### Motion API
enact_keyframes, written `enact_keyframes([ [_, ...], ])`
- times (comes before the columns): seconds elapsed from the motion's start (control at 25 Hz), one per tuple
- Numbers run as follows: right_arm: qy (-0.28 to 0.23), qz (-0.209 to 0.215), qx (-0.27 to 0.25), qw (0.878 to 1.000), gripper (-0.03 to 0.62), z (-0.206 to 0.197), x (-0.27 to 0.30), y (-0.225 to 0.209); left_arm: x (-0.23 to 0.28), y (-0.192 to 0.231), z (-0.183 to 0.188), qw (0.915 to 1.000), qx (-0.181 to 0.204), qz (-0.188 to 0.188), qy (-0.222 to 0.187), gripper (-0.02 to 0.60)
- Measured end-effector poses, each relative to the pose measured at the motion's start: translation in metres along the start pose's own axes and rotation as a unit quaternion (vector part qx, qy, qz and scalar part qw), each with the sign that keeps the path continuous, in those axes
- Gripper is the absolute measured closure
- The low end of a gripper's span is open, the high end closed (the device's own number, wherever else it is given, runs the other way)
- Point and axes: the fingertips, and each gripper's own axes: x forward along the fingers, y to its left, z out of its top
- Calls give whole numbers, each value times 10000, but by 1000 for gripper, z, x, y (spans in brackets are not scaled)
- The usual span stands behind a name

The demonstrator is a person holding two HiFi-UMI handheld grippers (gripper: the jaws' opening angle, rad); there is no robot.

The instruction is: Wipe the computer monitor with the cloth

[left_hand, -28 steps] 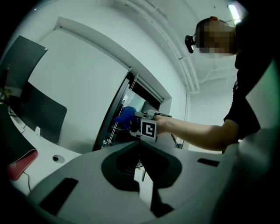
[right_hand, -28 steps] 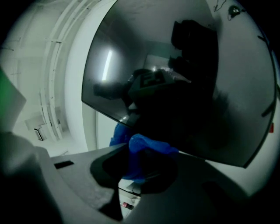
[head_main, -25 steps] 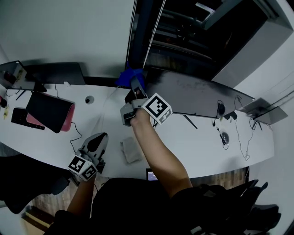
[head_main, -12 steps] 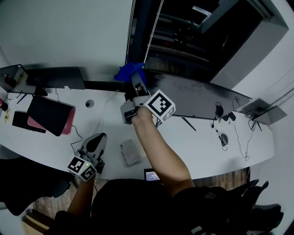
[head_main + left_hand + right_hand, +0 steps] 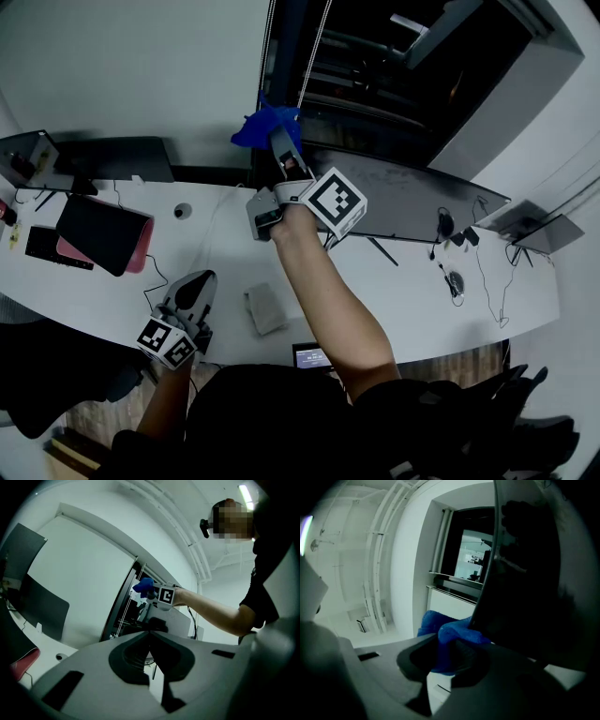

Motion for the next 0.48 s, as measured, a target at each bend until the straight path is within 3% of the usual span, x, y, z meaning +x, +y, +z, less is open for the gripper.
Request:
enact_keyframes([
  [0.24, -58, -88, -1, 9999, 531, 9, -5, 8, -3, -3, -1, 10000, -5, -19, 13, 586],
  [0.4, -560, -231, -42, 9982, 531, 57, -25, 8, -3, -10, -4, 10000, -19, -45, 24, 586],
  [0.48, -695, -135, -492, 9963, 531, 90, -39, 14, -1, -13, -7, 9999, -26, -93, 73, 586],
])
